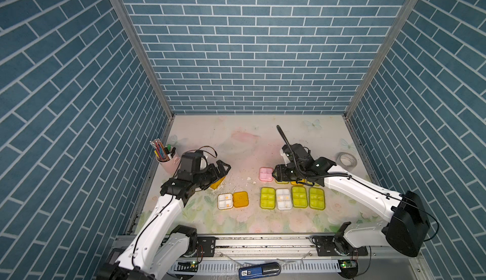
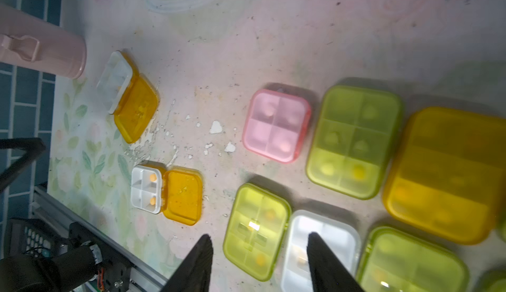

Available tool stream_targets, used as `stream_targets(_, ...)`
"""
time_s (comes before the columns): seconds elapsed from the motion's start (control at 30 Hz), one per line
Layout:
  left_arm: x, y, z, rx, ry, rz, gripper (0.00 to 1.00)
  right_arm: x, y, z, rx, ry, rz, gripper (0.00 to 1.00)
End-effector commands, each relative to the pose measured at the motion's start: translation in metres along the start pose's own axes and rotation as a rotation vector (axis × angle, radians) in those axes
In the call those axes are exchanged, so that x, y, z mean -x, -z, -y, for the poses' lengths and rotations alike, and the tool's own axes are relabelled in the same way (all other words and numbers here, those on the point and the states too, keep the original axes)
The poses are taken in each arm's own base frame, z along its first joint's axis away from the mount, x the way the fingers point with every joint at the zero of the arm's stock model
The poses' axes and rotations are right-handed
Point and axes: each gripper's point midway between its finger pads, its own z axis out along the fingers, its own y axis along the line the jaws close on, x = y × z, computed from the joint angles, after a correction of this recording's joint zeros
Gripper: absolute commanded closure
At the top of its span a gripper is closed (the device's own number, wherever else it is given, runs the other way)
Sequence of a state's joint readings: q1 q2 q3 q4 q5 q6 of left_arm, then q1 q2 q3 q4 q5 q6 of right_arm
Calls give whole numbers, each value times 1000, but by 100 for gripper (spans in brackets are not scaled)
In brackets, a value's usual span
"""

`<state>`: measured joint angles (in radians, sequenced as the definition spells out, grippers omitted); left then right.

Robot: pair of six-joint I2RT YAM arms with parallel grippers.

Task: Close pillboxes
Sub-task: Close the lid on the pillbox.

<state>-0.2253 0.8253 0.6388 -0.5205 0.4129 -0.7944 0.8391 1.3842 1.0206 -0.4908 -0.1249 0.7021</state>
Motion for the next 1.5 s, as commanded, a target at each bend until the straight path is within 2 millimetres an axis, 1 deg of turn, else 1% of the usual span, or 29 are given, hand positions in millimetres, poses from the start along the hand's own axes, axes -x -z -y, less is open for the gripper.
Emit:
stream_targets(0.0, -21, 2, -44, 141, 73, -7, 0, 1, -12, -43, 125, -60, -5, 42)
stream_targets(0.1, -33, -9, -57, 131, 130, -37, 0, -7, -30, -68, 175, -65, -39, 40)
stream_targets(0.17, -39, -19, -61, 103, 171, -69, 0, -11, -37, -74, 156, -52, -53, 38)
stream_targets(0.3, -46, -37, -65, 61, 217, -108, 0, -18, -54, -80, 160, -77, -86, 35)
stream_targets(0.47, -50, -49, -70, 36, 241, -118, 0, -35, -78, -87, 178, -106, -137, 34)
stream_targets(0.57, -53, -53, -71, 19, 249, -127, 0, -45, -94, -89, 220, -170, -170, 33)
stream_targets(0.67, -57, -53, -76, 28, 243, -133, 0, -52, -103, -87, 239, -218, -171, 32)
stream_targets(0.83, -62, -52, -78, 32, 235, -142, 0, -62, -112, -77, 214, -248, -182, 31)
stream_targets(1.1, -64, -49, -81, 38, 231, -137, 0, -81, -127, -81, 225, -263, -225, 31)
stream_targets(1.3, -67, -47, -85, 56, 236, -138, 0, -83, -133, -73, 188, -280, -213, 30)
stream_targets(1.47, -68, -46, -91, 93, 225, -138, 0, -86, -138, -73, 206, -307, -220, 30)
